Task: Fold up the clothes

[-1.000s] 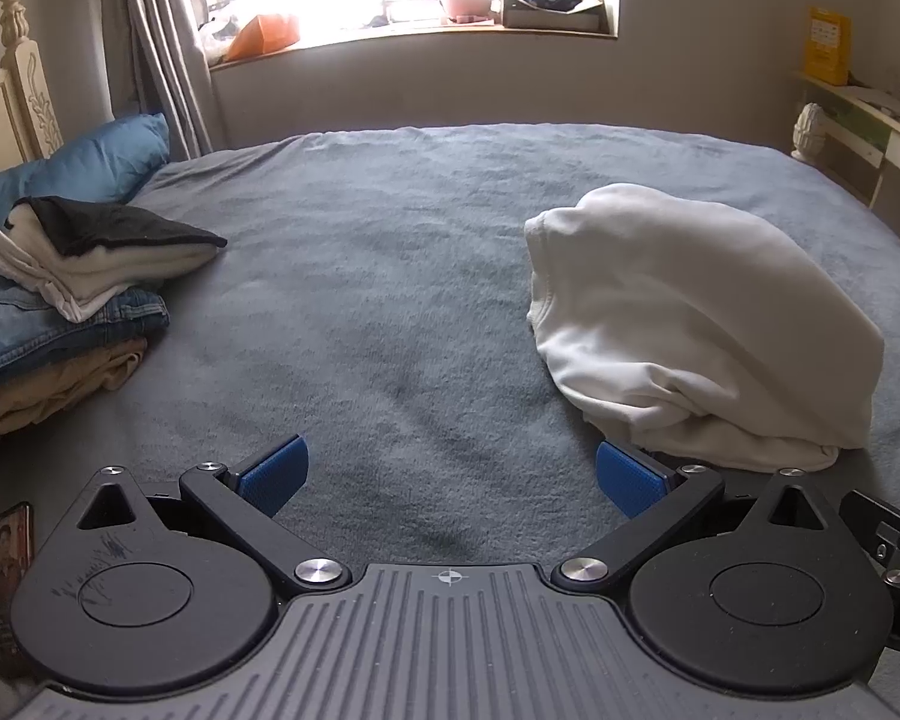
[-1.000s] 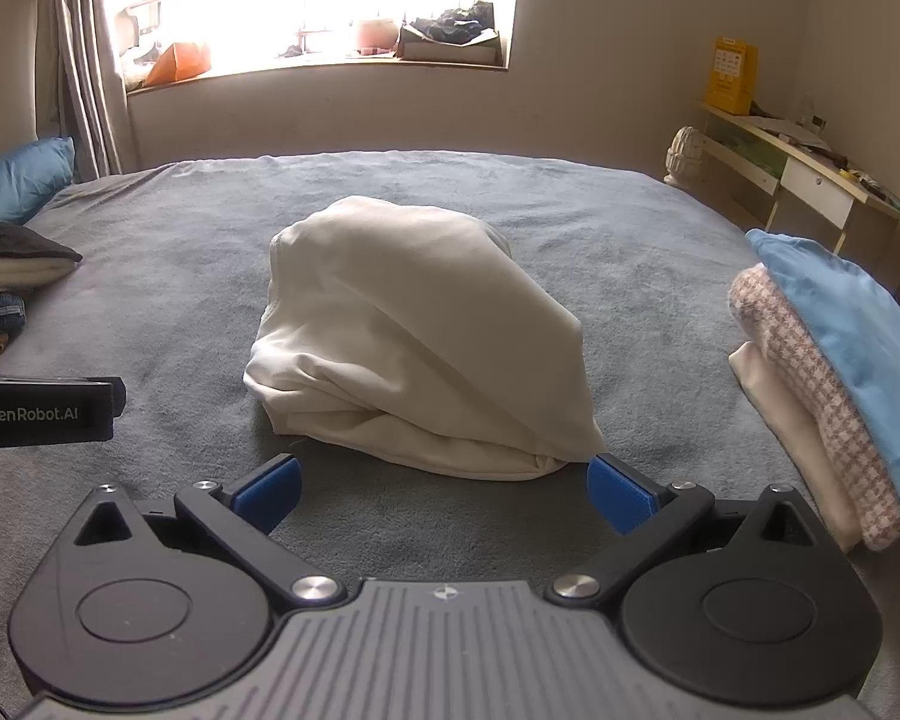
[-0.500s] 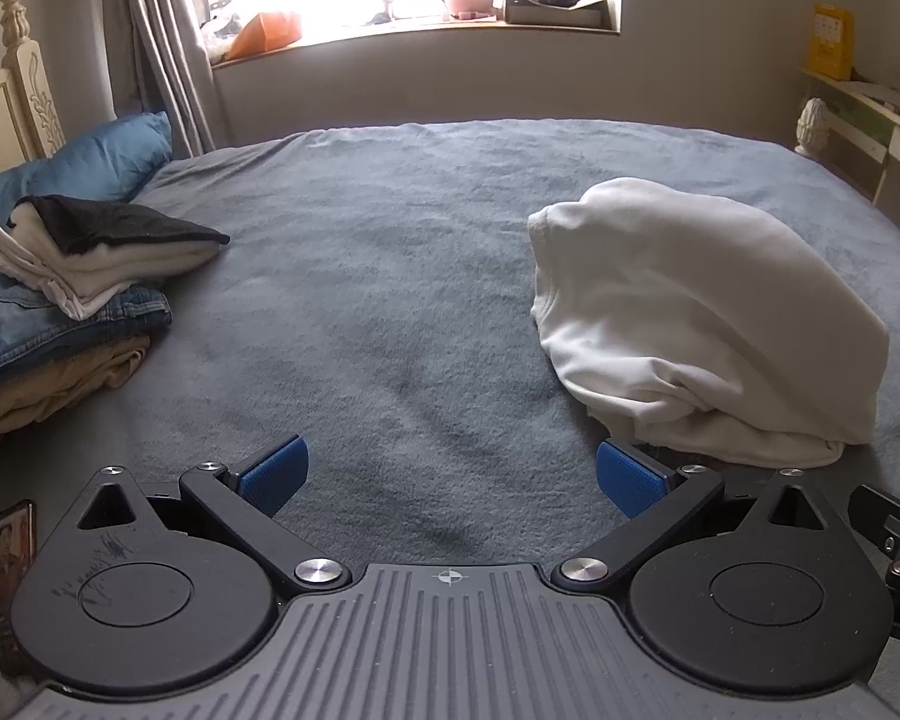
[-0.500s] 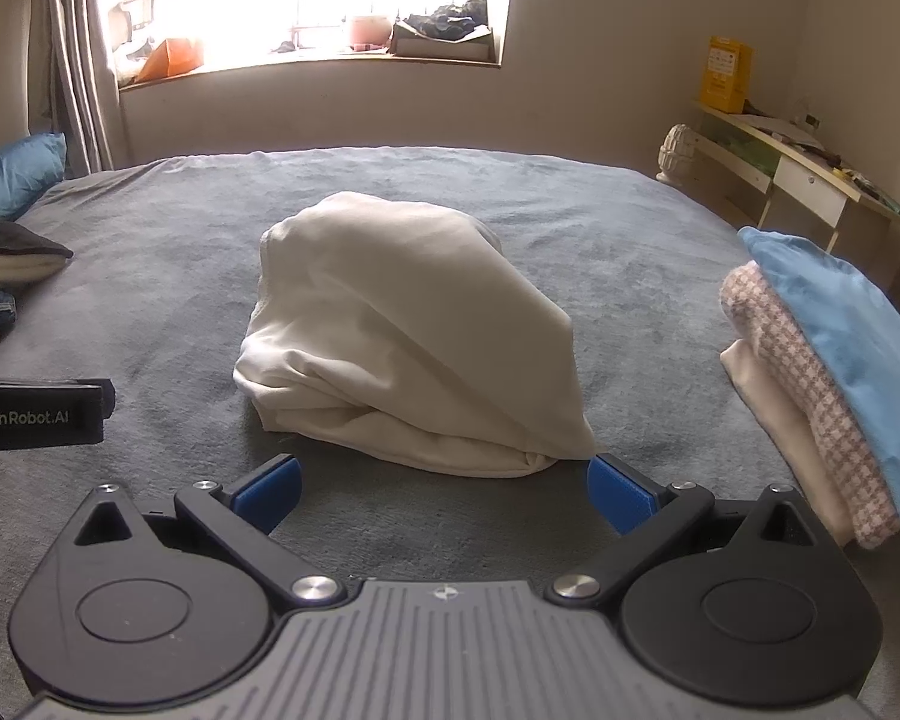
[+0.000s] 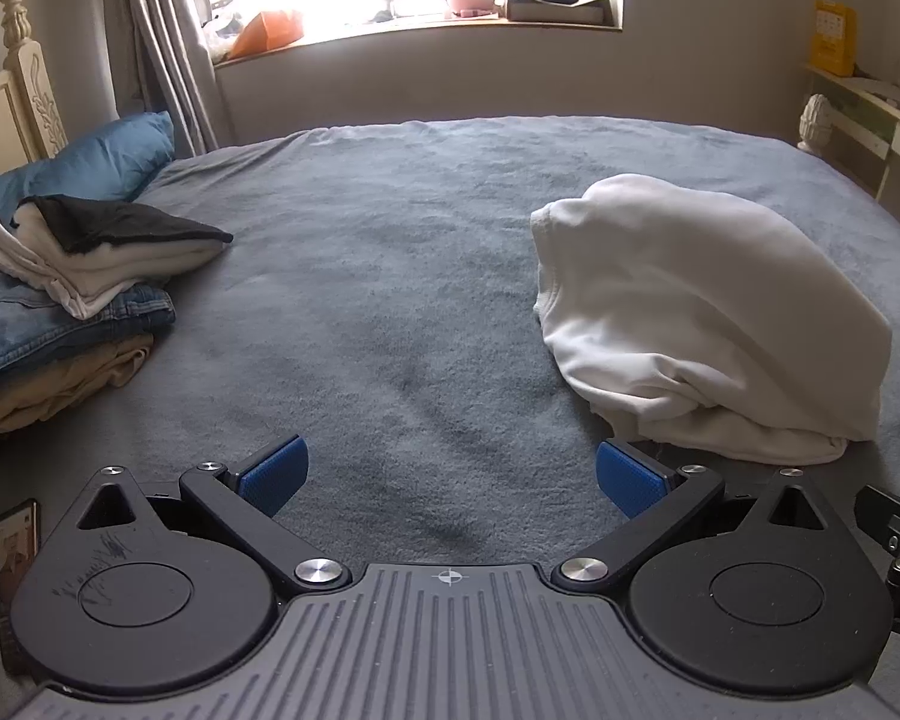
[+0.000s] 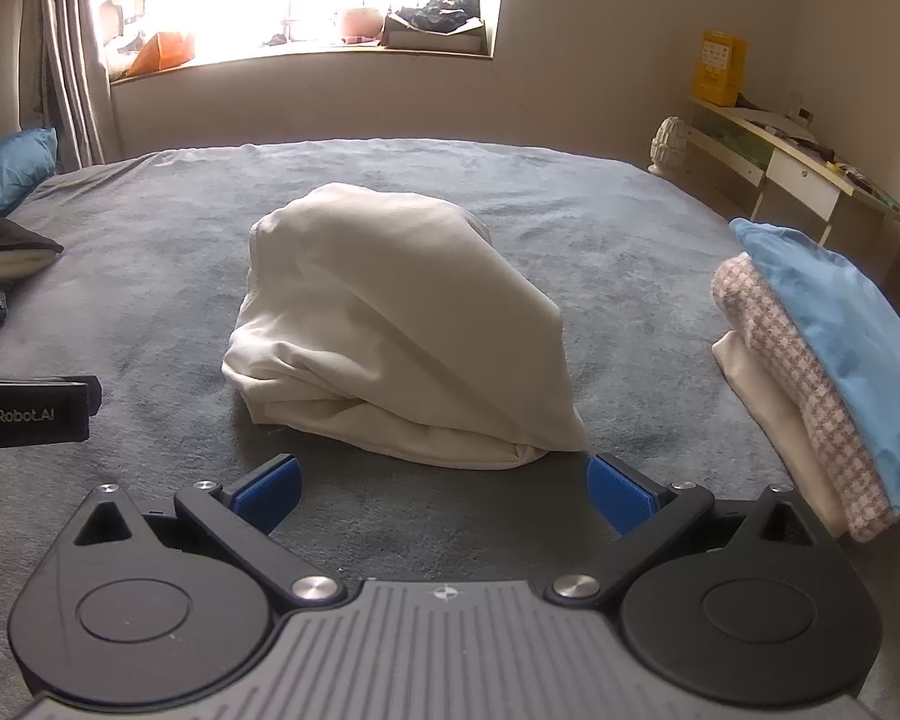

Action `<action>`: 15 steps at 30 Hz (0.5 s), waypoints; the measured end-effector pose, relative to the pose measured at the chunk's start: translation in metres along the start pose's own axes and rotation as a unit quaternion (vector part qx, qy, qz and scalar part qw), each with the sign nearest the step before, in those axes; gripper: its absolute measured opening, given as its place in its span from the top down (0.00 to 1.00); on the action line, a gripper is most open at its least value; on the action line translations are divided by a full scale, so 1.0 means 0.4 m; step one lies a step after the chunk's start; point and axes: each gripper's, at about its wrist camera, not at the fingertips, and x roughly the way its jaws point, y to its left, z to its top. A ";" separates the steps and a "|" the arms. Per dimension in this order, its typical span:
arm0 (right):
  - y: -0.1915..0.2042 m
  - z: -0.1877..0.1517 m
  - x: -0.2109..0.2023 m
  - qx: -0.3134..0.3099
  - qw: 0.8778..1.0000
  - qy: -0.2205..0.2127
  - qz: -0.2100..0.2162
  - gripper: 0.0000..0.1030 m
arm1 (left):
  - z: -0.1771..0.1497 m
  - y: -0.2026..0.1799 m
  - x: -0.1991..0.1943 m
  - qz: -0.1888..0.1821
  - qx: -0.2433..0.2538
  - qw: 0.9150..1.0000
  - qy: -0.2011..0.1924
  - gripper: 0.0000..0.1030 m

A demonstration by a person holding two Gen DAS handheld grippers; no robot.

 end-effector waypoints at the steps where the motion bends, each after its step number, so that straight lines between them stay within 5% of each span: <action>1: 0.001 0.000 0.000 0.000 1.000 0.000 -0.001 0.00 | 0.000 0.000 0.000 0.000 0.000 1.000 0.000 0.00; 15: -0.001 -0.002 0.007 0.000 1.000 0.005 -0.005 0.00 | -0.004 -0.001 0.011 0.000 0.003 1.000 0.006 0.00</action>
